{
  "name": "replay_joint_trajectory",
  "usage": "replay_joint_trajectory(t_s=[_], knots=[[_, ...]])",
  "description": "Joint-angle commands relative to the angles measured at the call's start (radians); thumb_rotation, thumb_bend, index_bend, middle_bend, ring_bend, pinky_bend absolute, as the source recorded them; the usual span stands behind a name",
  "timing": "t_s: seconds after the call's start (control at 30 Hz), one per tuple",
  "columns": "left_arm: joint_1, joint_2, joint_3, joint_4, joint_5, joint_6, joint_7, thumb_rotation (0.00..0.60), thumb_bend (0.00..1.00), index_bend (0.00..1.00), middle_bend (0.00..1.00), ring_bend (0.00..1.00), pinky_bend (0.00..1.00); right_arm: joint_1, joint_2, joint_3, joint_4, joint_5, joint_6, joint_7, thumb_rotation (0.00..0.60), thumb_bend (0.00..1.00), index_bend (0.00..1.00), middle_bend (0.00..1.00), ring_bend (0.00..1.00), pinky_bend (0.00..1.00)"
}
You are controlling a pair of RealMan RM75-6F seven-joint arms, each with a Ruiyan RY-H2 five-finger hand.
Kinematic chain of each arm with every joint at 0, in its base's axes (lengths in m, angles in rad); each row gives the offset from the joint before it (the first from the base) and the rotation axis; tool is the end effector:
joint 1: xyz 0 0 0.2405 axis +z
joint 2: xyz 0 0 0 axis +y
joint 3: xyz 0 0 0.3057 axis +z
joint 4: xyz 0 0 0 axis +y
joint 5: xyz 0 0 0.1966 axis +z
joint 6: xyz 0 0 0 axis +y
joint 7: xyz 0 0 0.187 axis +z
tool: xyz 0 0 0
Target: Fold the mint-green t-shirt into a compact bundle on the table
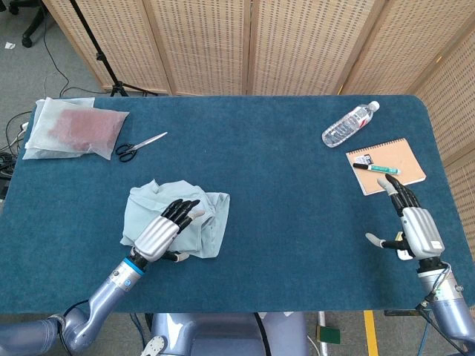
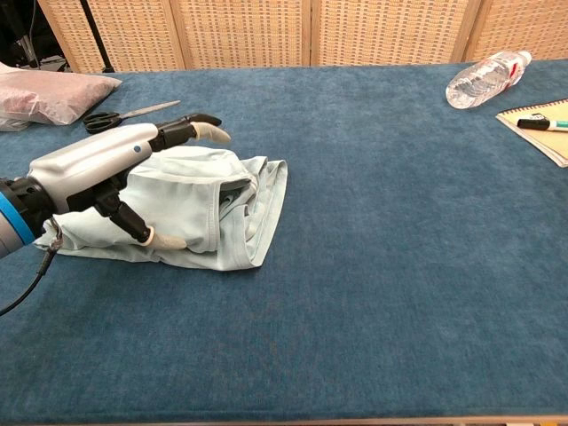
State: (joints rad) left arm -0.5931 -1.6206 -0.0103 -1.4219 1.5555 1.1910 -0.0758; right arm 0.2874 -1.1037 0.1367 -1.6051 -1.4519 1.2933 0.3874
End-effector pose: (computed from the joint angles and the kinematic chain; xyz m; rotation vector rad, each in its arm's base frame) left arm -0.1787 0.3331 -0.0373 -1.9306 -1.0578 -1.3050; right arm -0.3088 -0.3110 0.1859 1.3794 -1.1799 1.2391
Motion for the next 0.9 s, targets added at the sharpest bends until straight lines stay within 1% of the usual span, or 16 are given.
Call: replay_joint_trajectory(t_s=[0.03, 0.1, 0.17, 0.33, 0.43, 0.57, 0.63, 0.67, 0.77, 0.9], knots=[[0.019, -0.003, -0.01, 0.02, 0.083, 0.114, -0.141, 0.569, 0.0, 0.0, 0.0, 0.0, 0.0, 0.0, 0.0, 0.0, 0.0, -0.001, 0.0, 0.0, 0.6, 0.0, 0.0, 0.0, 0.0, 0.07], [0.026, -0.007, -0.013, 0.035, 0.108, 0.157, -0.174, 0.518, 0.0, 0.0, 0.0, 0.0, 0.0, 0.0, -0.001, -0.001, -0.001, -0.001, 0.0, -0.001, 0.6, 0.0, 0.0, 0.0, 0.0, 0.07], [0.03, -0.011, -0.016, 0.047, 0.12, 0.181, -0.187, 0.485, 0.0, 0.0, 0.0, 0.0, 0.0, 0.0, 0.0, -0.001, -0.001, -0.001, 0.0, -0.001, 0.6, 0.0, 0.0, 0.0, 0.0, 0.07], [0.032, -0.012, -0.007, 0.073, 0.134, 0.187, -0.209, 0.475, 0.0, 0.0, 0.0, 0.0, 0.0, -0.001, 0.0, -0.002, -0.003, -0.003, 0.001, -0.004, 0.6, 0.0, 0.0, 0.0, 0.0, 0.07], [0.056, 0.018, -0.003, 0.098, 0.138, 0.224, -0.189, 0.475, 0.0, 0.0, 0.0, 0.0, 0.0, -0.004, 0.004, 0.0, -0.003, 0.001, 0.005, 0.004, 0.6, 0.0, 0.0, 0.0, 0.0, 0.07], [0.103, 0.085, -0.012, 0.093, 0.114, 0.281, -0.168, 0.476, 0.0, 0.0, 0.0, 0.0, 0.0, -0.005, 0.009, 0.001, -0.003, -0.001, 0.006, 0.015, 0.6, 0.0, 0.0, 0.0, 0.0, 0.07], [0.134, 0.125, -0.016, 0.084, 0.09, 0.308, -0.169, 0.477, 0.0, 0.0, 0.0, 0.0, 0.0, -0.006, 0.012, 0.001, -0.005, -0.005, 0.009, 0.019, 0.6, 0.0, 0.0, 0.0, 0.0, 0.07], [0.161, 0.16, -0.024, 0.08, 0.06, 0.328, -0.169, 0.477, 0.0, 0.0, 0.0, 0.0, 0.0, -0.007, 0.013, 0.0, -0.008, -0.008, 0.012, 0.021, 0.6, 0.0, 0.0, 0.0, 0.0, 0.07], [0.212, 0.239, -0.03, 0.048, -0.004, 0.338, -0.166, 0.475, 0.0, 0.0, 0.0, 0.0, 0.0, -0.01, 0.017, -0.002, -0.013, -0.016, 0.02, 0.022, 0.6, 0.0, 0.0, 0.0, 0.0, 0.07], [0.274, 0.342, -0.033, -0.016, -0.101, 0.321, -0.122, 0.47, 0.0, 0.0, 0.0, 0.0, 0.0, -0.015, 0.019, -0.005, -0.021, -0.024, 0.031, 0.017, 0.6, 0.0, 0.0, 0.0, 0.0, 0.07]])
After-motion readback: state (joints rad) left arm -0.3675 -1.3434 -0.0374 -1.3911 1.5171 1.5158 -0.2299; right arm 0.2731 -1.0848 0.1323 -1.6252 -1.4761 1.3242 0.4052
